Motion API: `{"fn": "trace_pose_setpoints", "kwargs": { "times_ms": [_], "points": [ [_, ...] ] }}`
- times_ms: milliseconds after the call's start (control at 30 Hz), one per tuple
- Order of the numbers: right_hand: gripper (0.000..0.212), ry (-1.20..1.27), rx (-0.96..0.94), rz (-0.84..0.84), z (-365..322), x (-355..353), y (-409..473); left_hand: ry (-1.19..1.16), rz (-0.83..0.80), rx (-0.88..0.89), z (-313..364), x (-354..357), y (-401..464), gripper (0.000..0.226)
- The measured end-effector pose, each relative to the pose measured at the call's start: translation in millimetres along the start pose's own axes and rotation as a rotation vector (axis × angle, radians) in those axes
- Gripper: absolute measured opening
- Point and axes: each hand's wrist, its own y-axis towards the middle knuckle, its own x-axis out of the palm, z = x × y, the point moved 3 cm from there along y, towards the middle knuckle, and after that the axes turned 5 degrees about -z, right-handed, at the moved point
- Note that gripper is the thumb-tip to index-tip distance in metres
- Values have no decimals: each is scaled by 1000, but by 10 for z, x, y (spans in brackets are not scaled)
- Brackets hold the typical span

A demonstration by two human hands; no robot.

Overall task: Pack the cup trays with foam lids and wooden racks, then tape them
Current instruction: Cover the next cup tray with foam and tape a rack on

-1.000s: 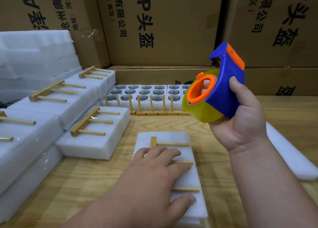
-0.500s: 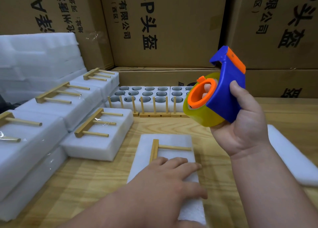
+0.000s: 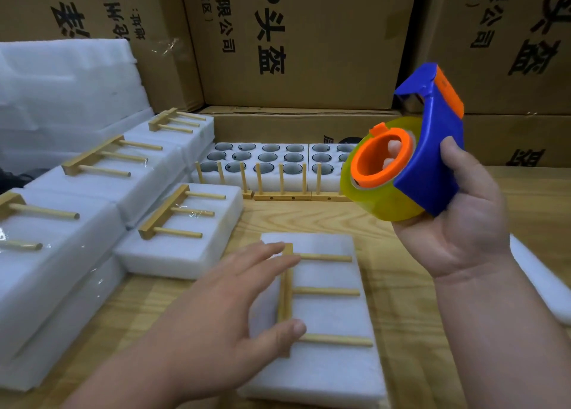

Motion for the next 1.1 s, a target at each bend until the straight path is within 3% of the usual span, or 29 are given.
{"fn": "trace_pose_setpoints", "kwargs": {
  "times_ms": [233, 367, 467, 567, 767, 867, 1000, 1100],
  "points": [
    [44, -195, 225, -77, 97, -14, -390, -341, 225, -160, -345, -170, -347, 71],
    [32, -225, 272, 4, 178, 85, -586, -680, 319, -163, -178, -169, -329, 72],
    [47, -153, 282, 22, 246, 236, -698, -840, 257, -28, 122, -150, -165, 97],
    [73, -57, 312, 3, 292, 414, -807, -877, 176, -11, 273, -126, 7, 117],
    [80, -21, 323, -55, 263, 518, -900, -883, 193, 26, 269, -190, 140, 121],
    [75, -175, 326, -120, 175, 531, -878, -897, 93, 105, 314, -271, 229, 126],
    [68, -677, 388, -285, -22, 604, -859, -869, -22, 183, 191, -544, 222, 95],
    [60, -787, 434, -378, -128, 666, -925, -868, 43, 302, 7, -767, 117, 76]
  ]
}}
